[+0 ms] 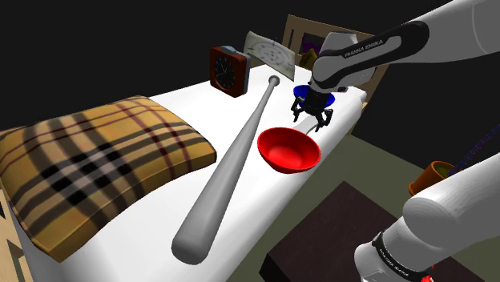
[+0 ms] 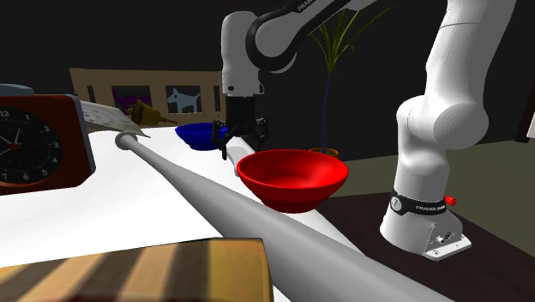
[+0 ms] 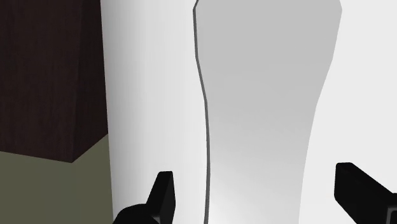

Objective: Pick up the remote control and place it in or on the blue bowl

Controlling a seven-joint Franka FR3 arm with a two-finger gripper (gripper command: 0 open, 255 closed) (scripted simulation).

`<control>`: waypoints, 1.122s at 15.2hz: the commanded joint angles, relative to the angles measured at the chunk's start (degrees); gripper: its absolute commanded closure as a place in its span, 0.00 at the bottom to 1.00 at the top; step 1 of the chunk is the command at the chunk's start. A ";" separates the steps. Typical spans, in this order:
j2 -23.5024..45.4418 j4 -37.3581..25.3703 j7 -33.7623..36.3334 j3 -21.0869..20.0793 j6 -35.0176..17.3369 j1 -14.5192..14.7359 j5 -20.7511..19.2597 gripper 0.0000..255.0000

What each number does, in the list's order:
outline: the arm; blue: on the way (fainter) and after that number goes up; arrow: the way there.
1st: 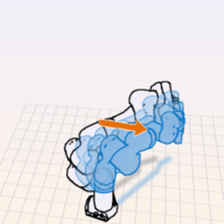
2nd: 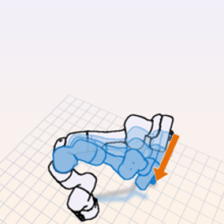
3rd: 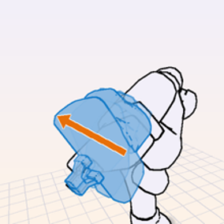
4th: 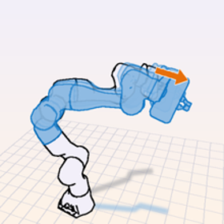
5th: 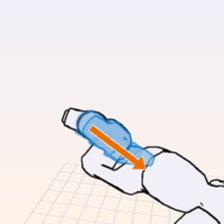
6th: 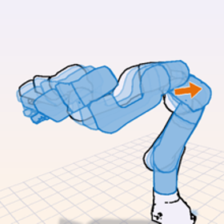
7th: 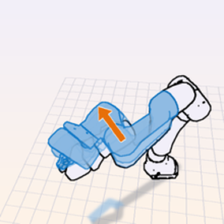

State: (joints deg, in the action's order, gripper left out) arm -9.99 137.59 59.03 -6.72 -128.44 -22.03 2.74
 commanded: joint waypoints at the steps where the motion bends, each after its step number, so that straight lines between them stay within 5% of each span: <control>1: 0.07 0.02 0.02 -0.01 -0.11 0.00 -0.01 0.00; 5: 0.07 0.01 0.01 -0.01 -0.09 0.00 -0.01 0.00; 6: 0.07 0.01 0.01 -0.01 -0.09 0.00 -0.01 1.00; 17: -0.78 -0.78 -0.02 0.04 1.54 0.01 0.05 1.00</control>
State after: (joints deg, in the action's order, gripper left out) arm -10.43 137.16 59.09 -6.73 -127.58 -22.00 2.77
